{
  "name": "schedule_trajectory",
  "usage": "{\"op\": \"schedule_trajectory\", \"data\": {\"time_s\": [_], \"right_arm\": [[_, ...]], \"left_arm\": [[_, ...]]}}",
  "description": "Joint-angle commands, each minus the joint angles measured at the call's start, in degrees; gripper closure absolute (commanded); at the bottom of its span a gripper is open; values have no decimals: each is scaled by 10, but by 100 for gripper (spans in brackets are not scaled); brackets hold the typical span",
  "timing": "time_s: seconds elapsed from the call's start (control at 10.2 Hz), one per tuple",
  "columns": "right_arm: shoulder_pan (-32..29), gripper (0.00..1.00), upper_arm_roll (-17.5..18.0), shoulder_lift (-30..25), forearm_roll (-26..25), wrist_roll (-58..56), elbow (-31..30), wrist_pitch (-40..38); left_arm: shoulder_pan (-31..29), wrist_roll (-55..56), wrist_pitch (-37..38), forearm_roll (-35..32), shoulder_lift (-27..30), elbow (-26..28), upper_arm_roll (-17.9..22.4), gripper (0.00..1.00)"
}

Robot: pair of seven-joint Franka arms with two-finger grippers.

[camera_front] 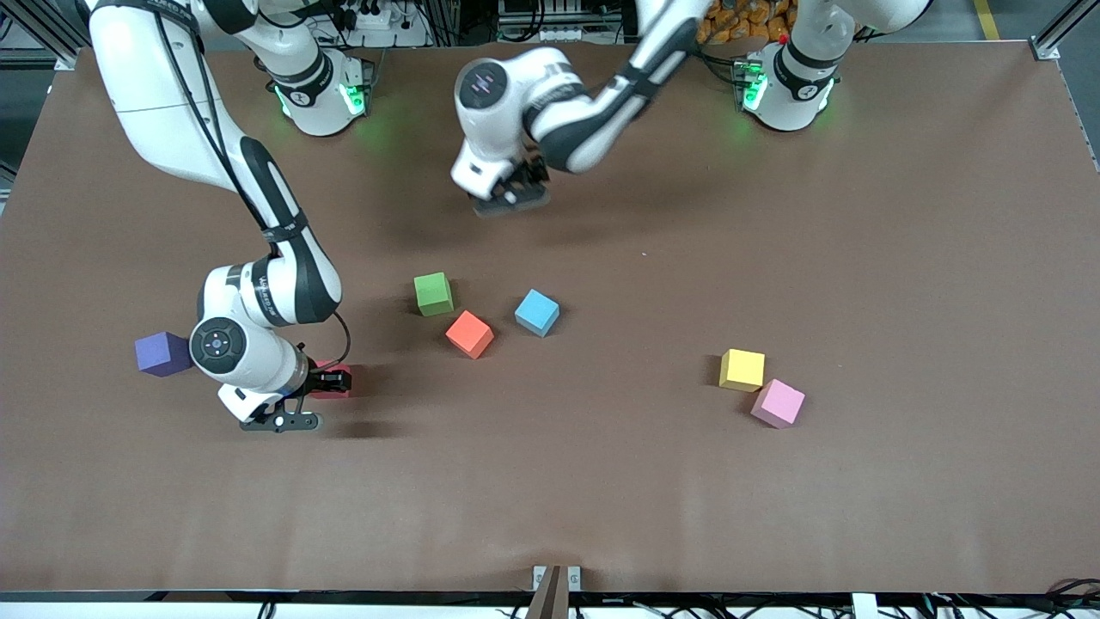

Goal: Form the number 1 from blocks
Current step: 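Place the pink cube mid-table with the left gripper while the right grasps red, then carry the red cube to the pink cube while the left gripper grasps cyan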

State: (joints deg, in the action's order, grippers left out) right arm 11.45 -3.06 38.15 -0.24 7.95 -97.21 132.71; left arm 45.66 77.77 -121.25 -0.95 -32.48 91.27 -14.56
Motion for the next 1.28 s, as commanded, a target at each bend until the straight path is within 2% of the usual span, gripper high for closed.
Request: {"op": "schedule_trajectory", "data": {"time_s": [0.0, 0.1, 0.2, 0.29, 0.49, 0.79, 0.88, 1.18], "right_arm": [[2, 46, -2, -7, 2, 6, -4, 0], [2, 46, -3, -13, 2, 6, -4, 0], [2, 47, -3, -31, 2, 20, -5, -16], [6, 47, -3, -61, 2, 60, -20, -30], [14, 47, 0, -138, 2, 115, -86, -31], [57, 49, 9, -243, 22, 170, -194, -18], [76, 49, 9, -262, 43, 174, -219, -17], [158, 51, 9, -267, 66, 175, -267, -11]], "left_arm": [[-39, 98, 12, 3, -7, -32, 20, 0], [-35, 119, 12, -9, -26, -47, 41, 0], [-38, 132, 11, -11, -40, -51, 44, 0], [-36, 146, 8, -9, -54, -62, 64, 0], [-36, 206, 5, -9, -88, -100, 76, 0], [-33, 237, -53, -11, -117, -105, 94, 0], [-33, 237, -72, -11, -120, -105, 102, 0], [-23, 240, -87, -10, -134, -112, 107, 0]]}}
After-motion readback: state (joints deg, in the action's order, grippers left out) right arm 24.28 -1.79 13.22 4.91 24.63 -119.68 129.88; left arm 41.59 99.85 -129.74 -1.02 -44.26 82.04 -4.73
